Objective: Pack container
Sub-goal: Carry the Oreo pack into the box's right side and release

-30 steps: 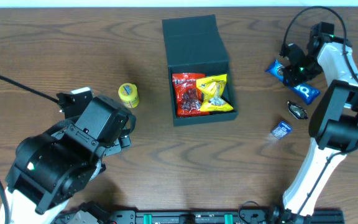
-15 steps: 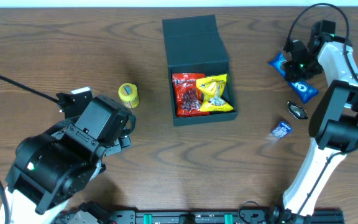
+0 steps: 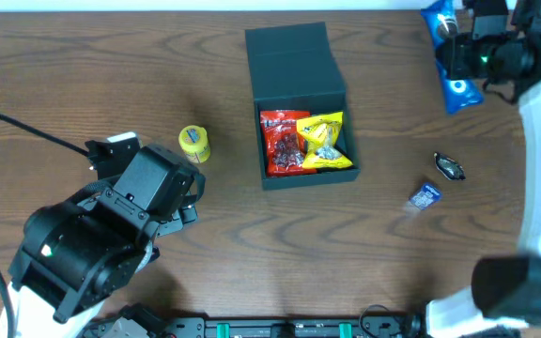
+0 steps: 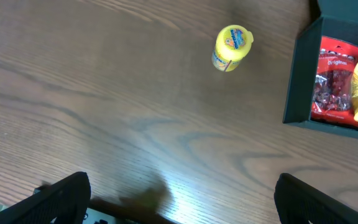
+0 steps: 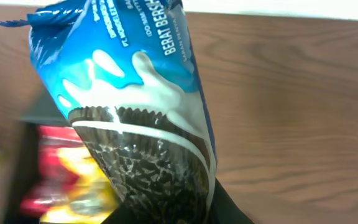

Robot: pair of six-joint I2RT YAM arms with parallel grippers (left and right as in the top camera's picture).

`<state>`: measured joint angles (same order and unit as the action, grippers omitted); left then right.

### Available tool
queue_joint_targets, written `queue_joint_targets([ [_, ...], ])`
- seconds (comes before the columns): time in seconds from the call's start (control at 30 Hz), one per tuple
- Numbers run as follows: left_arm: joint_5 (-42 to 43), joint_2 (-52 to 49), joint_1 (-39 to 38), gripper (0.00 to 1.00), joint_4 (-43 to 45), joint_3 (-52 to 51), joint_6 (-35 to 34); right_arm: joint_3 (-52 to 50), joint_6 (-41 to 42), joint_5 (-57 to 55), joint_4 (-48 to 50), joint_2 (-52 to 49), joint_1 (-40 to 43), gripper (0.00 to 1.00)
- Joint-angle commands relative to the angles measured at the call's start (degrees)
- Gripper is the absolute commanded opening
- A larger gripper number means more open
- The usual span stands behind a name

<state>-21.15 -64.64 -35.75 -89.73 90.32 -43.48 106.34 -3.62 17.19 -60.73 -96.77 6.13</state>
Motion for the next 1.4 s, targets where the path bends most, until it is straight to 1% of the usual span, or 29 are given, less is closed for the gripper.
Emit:
queue_joint_targets([
  [0.0, -0.2, 0.2, 0.1, 0.95, -0.7, -0.2, 0.2, 0.1, 12.7, 1.3, -1.7, 0.9, -3.7, 0.01],
  [0.07, -0.1, 0.3, 0.1, 0.95, -1.3, -0.2, 0.2, -0.6, 13.0, 1.3, -3.3, 0.8, -6.1, 0.01],
  [0.17, 0.4, 0.3, 0.1, 0.95, -2.1, -0.2, 0.2, -4.5, 16.8, 1.3, -3.6, 0.3, -10.1, 0.01],
  [0.33, 1.4, 0.3, 0.1, 0.95, -3.7, -0.2, 0.2, -14.0, 24.0, 1.3, 2.8, 0.3, -15.5, 0.02],
  [0.53, 1.7, 0.3, 0.1, 0.95, -3.7, -0.2, 0.2, -22.5, 31.7, 1.0, 11.2, 0.3, -20.3, 0.01],
  [0.63, 1.7, 0.3, 0.1, 0.95, -3.8, -0.2, 0.2, -24.9, 32.8, -2.1, 14.5, 0.3, -22.1, 0.01],
  [0.77, 1.7, 0.3, 0.1, 0.95, -4.1, -0.2, 0.2, -28.7, 33.0, -10.1, 18.5, -0.2, -24.8, 0.01],
  [0.93, 1.7, 0.3, 0.1, 0.95, -4.1, -0.2, 0.2, -31.5, 35.1, -14.5, 19.6, -1.0, -25.5, 0.01],
  [1.03, 1.7, 0.3, 0.1, 0.95, -4.1, -0.2, 0.2, -33.0, 35.1, -14.7, 21.1, -1.7, -25.4, 0.01],
  [1.2, 1.7, 0.3, 0.1, 0.95, -4.1, -0.2, 0.2, -36.1, 35.1, -15.9, 26.4, -4.1, -25.4, 0.01],
  [1.37, 1.7, 0.3, 0.1, 0.95, -4.1, -0.2, 0.2, -36.3, 35.1, -15.9, 30.1, -7.4, -25.4, 0.01],
])
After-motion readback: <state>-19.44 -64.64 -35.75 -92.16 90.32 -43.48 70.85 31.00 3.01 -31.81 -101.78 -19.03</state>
